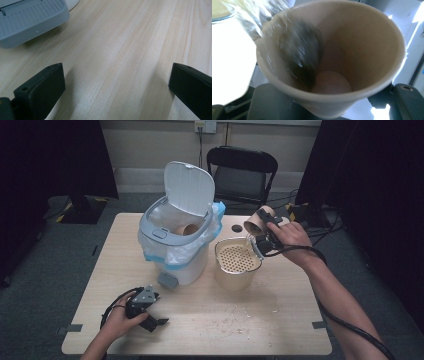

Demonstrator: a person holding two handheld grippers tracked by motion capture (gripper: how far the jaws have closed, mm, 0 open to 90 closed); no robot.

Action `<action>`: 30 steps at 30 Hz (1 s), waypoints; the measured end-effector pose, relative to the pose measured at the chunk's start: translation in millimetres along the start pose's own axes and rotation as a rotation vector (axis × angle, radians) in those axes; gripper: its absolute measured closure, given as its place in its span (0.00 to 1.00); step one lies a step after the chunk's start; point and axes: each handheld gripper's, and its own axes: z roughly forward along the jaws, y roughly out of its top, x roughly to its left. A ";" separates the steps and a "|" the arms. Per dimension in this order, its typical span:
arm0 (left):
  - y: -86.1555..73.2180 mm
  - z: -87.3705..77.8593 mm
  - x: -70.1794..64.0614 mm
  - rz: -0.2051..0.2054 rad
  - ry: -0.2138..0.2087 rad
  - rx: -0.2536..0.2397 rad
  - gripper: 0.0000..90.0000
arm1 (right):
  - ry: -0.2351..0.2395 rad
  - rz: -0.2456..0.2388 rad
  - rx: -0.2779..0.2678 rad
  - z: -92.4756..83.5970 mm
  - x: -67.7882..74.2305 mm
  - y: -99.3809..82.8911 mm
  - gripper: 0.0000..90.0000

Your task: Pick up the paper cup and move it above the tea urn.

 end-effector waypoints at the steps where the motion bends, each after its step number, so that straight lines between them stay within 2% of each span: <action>1: -0.1 -0.5 0.0 -0.002 0.001 0.009 0.00 | -0.018 -0.028 0.000 -0.2 0.5 2.5 0.40; 2: -0.1 -0.5 0.0 -0.002 0.001 0.009 0.00 | -0.042 -0.064 0.006 -0.8 0.2 4.5 0.40; 3: -0.1 -0.5 -0.1 -0.002 0.001 0.008 0.00 | -0.056 -0.074 0.009 -1.5 -0.3 6.0 0.40; 5: 0.0 0.0 0.0 0.001 0.000 0.000 0.00 | -0.103 -0.072 0.027 -2.3 -1.7 6.7 0.40; 8: -0.1 -0.5 -0.1 -0.002 0.001 0.009 0.00 | -0.094 -0.033 0.037 -2.7 -6.7 5.3 0.40; 9: -0.1 -0.5 -0.1 -0.002 0.001 0.008 0.00 | -0.053 0.034 0.018 -1.9 -9.3 3.1 0.40; 11: -0.2 -0.5 0.0 -0.003 -0.004 0.006 0.00 | 0.000 0.122 0.001 -1.7 -13.4 -0.4 0.40; 12: -0.2 -0.5 0.1 -0.002 -0.004 0.006 0.00 | 0.038 0.191 -0.010 -0.6 -14.3 -3.3 0.40; 13: -0.1 0.0 0.2 0.000 -0.005 -0.001 0.00 | 0.096 0.300 -0.045 -0.1 -16.1 -7.4 0.39; 14: -0.2 -0.5 0.0 -0.003 -0.004 0.006 0.00 | 0.112 0.331 -0.046 0.0 -16.2 -8.6 0.39; 15: -0.2 -0.5 0.0 -0.003 -0.004 0.006 0.00 | 0.159 0.404 -0.060 1.2 -16.1 -10.9 0.39; 16: 0.0 0.0 0.0 0.000 -0.001 0.000 0.00 | 0.214 0.505 -0.089 1.4 -14.8 -13.8 0.39; 18: -0.1 -0.6 0.0 -0.002 -0.001 0.009 0.00 | 0.284 0.619 -0.105 2.4 -13.7 -16.5 0.39; 19: -0.1 -0.6 -0.1 -0.002 0.002 0.009 0.00 | 0.310 0.689 -0.116 2.6 -12.6 -18.9 0.39; 20: -0.1 -0.1 0.0 0.000 0.000 0.002 0.00 | 0.333 0.731 -0.123 3.5 -12.1 -20.7 0.39; 22: -0.2 -0.2 0.0 0.000 0.000 0.005 0.00 | 0.390 0.860 -0.137 6.0 -10.3 -26.2 0.39; 23: -0.1 -0.2 0.1 0.000 0.000 0.004 0.00 | 0.445 0.925 -0.135 9.0 -9.5 -29.3 0.39; 24: -0.2 -0.4 0.2 0.000 -0.005 0.005 0.00 | 0.470 0.968 -0.122 10.4 -8.8 -31.0 0.39; 30: -0.2 -0.3 0.1 0.000 -0.002 0.005 0.00 | 0.482 1.198 -0.172 10.6 -7.0 -43.5 0.39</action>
